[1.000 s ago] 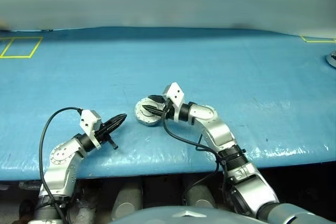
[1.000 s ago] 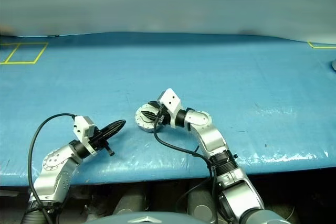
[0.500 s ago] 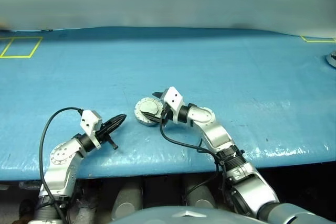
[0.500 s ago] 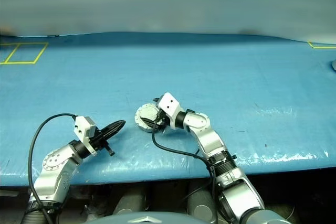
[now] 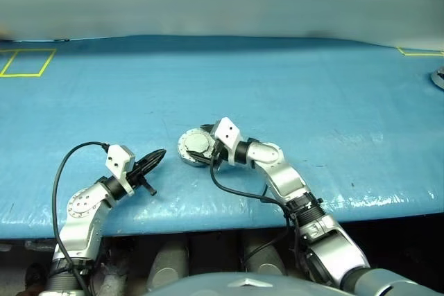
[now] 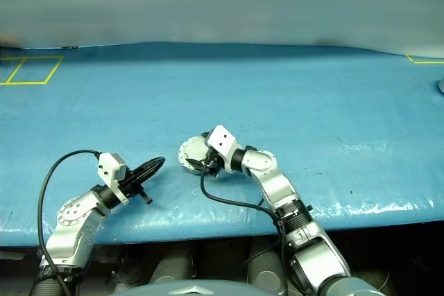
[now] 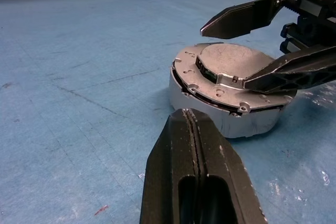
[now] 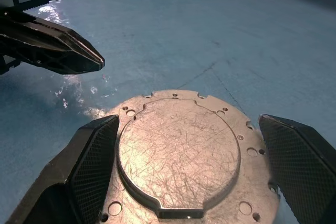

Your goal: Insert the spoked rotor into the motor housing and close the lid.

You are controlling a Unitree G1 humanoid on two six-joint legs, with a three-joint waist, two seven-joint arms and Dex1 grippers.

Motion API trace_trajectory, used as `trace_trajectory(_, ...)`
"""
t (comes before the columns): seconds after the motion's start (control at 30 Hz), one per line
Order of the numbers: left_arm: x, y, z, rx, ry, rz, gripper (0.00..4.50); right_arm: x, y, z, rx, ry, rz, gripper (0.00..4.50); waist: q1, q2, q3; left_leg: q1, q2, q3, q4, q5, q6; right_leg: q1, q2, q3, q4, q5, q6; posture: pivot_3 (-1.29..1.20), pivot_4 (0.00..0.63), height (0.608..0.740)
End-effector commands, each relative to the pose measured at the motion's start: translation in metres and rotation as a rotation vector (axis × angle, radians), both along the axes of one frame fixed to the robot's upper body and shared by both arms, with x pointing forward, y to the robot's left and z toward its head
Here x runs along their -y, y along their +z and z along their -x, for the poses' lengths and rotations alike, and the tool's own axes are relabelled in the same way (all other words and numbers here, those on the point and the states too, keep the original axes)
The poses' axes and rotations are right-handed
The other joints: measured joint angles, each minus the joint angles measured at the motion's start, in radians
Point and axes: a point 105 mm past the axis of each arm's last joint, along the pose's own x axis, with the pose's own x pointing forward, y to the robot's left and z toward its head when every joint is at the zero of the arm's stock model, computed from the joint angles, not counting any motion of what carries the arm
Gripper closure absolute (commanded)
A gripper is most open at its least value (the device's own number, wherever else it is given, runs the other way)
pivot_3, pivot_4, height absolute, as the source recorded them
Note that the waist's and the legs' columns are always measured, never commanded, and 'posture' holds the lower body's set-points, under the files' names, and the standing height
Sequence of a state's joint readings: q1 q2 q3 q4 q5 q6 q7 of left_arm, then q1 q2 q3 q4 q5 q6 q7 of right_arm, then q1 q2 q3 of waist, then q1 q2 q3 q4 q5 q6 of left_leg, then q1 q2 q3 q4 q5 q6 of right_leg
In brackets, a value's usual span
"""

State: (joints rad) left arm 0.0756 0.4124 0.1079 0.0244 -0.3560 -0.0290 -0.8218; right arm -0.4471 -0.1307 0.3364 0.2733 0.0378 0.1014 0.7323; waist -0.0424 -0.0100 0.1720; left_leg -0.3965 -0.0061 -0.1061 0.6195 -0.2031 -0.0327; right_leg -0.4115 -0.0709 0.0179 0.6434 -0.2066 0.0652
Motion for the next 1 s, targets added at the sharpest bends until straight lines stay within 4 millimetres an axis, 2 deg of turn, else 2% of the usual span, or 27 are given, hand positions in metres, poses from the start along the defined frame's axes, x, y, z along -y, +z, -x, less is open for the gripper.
trace_trajectory(0.03, -0.002, 0.007, -0.002, 0.037, 0.016, 0.007, 4.5, 0.001, -0.003, 0.001, -0.015, -0.002, 0.002, 0.03, 0.0, 0.0, 0.0, 0.0, 0.0, 0.0, 0.0, 0.0, 0.0, 0.0, 0.0, 0.0, 0.0, 0.0, 0.0, 0.0, 0.15, 0.74)
trace_trajectory(0.1, -0.002, 0.007, -0.003, 0.039, 0.019, 0.007, 4.5, 0.001, -0.002, 0.001, -0.017, -0.005, -0.002, 0.03, 0.0, 0.0, 0.0, 0.0, 0.0, 0.0, 0.0, 0.0, 0.0, 0.0, 0.0, 0.0, 0.0, 0.0, 0.0, 0.0, 0.15, 0.74)
trace_trajectory(0.13, -0.002, 0.007, -0.003, 0.039, 0.02, 0.006, 4.5, 0.001, -0.002, 0.0, -0.018, -0.006, -0.003, 0.21, 0.0, 0.0, 0.0, 0.0, 0.0, 0.0, 0.0, 0.0, 0.0, 0.0, 0.0, 0.0, 0.0, 0.0, 0.0, 0.0, 0.15, 0.74)
trace_trajectory(0.2, -0.003, 0.006, -0.003, 0.041, 0.025, 0.003, 4.5, 0.002, -0.001, 0.0, -0.017, -0.008, -0.006, 0.62, 0.0, 0.0, 0.0, 0.0, 0.0, 0.0, 0.0, 0.0, 0.0, 0.0, 0.0, 0.0, 0.0, 0.0, 0.0, 0.0, 0.15, 0.74)
trace_trajectory(0.3, -0.003, 0.006, -0.004, 0.04, 0.024, 0.004, 4.5, 0.002, 0.003, -0.001, -0.015, -0.01, -0.019, 1.49, 0.001, 0.0, 0.0, 0.0, 0.0, 0.0, 0.0, 0.0, 0.0, 0.0, 0.0, 0.0, 0.0, 0.0, 0.0, 0.0, 0.15, 0.74)
trace_trajectory(0.6, 0.006, 0.003, -0.004, 0.037, 0.041, 0.064, 4.5, -0.001, 0.021, 0.004, -0.068, 0.039, -0.111, 1.49, 0.003, 0.0, 0.0, 0.0, 0.0, 0.0, 0.0, 0.0, 0.0, 0.0, 0.0, 0.0, 0.0, 0.0, 0.0, 0.0, 0.15, 0.74)
trace_trajectory(0.73, 0.011, -0.003, -0.003, 0.023, 0.024, 0.059, 4.5, 0.002, 0.012, 0.004, -0.068, 0.044, -0.042, 1.49, 0.003, 0.0, 0.0, -0.001, 0.0, 0.0, 0.0, 0.0, 0.0, 0.0, 0.0, 0.0, -0.001, 0.0, 0.0, 0.0, 0.15, 0.74)
trace_trajectory(1.0, 0.017, -0.006, 0.001, 0.019, 0.021, 0.09, 4.5, 0.0, 0.004, 0.001, -0.079, -0.017, -0.049, 1.49, 0.001, 0.0, 0.0, -0.001, 0.0, 0.0, 0.0, 0.0, 0.0, 0.0, 0.0, 0.0, -0.001, 0.0, 0.0, 0.0, 0.15, 0.74)
